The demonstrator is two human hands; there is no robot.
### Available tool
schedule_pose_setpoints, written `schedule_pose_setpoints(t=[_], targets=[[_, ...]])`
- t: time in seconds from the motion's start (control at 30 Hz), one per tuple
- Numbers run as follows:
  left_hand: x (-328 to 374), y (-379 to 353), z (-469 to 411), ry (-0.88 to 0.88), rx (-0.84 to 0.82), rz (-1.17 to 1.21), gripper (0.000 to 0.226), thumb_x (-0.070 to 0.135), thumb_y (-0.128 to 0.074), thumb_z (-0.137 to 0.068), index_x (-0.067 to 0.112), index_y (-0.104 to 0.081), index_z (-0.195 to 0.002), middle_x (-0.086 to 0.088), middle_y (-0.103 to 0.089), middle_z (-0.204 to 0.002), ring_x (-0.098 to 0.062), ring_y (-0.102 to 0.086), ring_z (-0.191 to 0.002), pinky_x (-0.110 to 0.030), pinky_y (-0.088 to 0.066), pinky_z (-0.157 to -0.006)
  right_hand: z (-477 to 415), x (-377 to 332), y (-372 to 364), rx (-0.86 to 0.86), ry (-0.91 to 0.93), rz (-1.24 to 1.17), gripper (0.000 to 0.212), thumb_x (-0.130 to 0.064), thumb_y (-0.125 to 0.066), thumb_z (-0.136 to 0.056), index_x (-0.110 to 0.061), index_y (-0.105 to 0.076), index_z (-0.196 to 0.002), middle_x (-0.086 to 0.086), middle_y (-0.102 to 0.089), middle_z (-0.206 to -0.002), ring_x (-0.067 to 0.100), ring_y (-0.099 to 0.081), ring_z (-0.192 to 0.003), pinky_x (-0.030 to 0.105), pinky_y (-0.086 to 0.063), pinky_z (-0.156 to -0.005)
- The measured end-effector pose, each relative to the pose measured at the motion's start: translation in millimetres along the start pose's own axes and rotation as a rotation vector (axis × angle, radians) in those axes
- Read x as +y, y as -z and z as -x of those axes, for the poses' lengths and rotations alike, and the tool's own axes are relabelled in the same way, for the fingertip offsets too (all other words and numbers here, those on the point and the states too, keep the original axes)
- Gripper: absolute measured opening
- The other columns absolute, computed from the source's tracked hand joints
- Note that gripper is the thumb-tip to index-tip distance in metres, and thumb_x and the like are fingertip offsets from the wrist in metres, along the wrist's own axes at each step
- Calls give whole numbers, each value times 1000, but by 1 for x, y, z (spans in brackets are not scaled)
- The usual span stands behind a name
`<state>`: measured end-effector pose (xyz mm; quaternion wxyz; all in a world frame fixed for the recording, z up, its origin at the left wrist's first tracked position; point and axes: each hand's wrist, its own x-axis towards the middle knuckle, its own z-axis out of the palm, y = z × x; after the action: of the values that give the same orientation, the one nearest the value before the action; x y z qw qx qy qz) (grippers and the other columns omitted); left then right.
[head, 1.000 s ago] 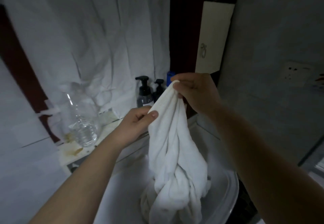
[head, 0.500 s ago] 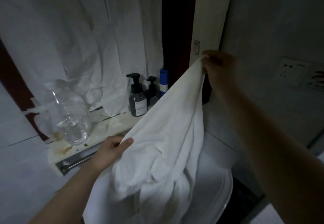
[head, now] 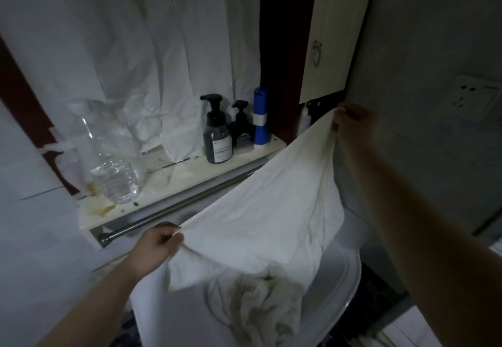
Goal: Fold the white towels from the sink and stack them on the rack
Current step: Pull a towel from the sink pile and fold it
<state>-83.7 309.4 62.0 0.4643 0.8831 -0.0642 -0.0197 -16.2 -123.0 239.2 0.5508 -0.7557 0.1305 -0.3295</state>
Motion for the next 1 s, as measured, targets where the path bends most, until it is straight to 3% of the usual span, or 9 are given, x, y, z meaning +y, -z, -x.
schedule_pose_setpoints(t=[0.17,0.23,0.3,0.47,0.53,0.6,0.67,0.83,1.0], targets=[[28,-17,-6,43,145,124,34,26,-62,-96,19,-66,-64,9,-63,-61,-3,-57,-63,-24,-45,-64,40,20,-30,-354,-15,220,19,-29,-57,-82,-39,-73,-84,-6,-76,-83,12,-72,-67,32,-59,-63],[47,-23,-11,38,197,92,31,26,-58,-98,16,-70,-71,4,-66,-64,-4,-58,-65,-32,-51,-71,63,25,-41,-480,18,316,18,-24,-64,-87,-27,-77,-98,1,-76,-99,20,-73,-84,35,-60,-75],[64,-29,-15,31,205,94,31,26,-57,-100,9,-69,-77,-2,-64,-67,-13,-57,-69,-42,-52,-77,87,26,-47,-664,-8,309,20,-17,-67,-89,-27,-75,-104,-2,-74,-105,14,-70,-91,24,-56,-68],[104,-47,-10,-139,63,67,28,21,-54,-100,14,-70,-78,6,-68,-71,-4,-59,-67,-30,-46,-67,147,22,-62,-1142,-126,194,70,-9,-70,-81,-41,-49,-139,-3,-74,-98,13,-71,-74,23,-53,-57],[111,-52,-5,-206,-39,71,23,20,-55,-100,19,-74,-86,6,-73,-82,-7,-67,-80,-30,-49,-74,158,20,-70,-1207,-135,234,70,-7,-71,-79,-35,-51,-140,-6,-68,-97,13,-66,-71,27,-52,-53],[109,-51,-3,-319,-98,12,14,19,-62,-98,20,-75,-95,10,-73,-91,-5,-67,-86,-23,-50,-78,161,19,-74,-1206,-127,300,37,-8,-72,-79,-18,-67,-114,-2,-66,-83,15,-63,-68,34,-55,-54],[102,-48,-2,-449,-128,-121,6,19,-69,-93,20,-74,-95,11,-69,-89,-3,-64,-80,-18,-46,-73,160,21,-72,-1162,-119,348,20,-10,-73,-77,-15,-72,-96,-1,-67,-78,16,-63,-66,29,-53,-54],[77,-38,-4,-434,-123,-324,19,28,-70,-83,20,-74,-99,12,-60,-76,-2,-57,-64,-12,-41,-64,151,22,-65,-882,-187,275,20,-13,-73,-72,-29,-74,-84,-6,-73,-76,8,-70,-66,19,-49,-51],[49,-31,0,-285,-138,-400,36,51,-50,-79,19,-49,-63,1,-51,-62,-8,-48,-57,-34,-47,-62,124,21,-56,-630,-274,223,10,-26,-70,-72,-30,-68,-81,0,-72,-71,10,-68,-59,21,-53,-57]])
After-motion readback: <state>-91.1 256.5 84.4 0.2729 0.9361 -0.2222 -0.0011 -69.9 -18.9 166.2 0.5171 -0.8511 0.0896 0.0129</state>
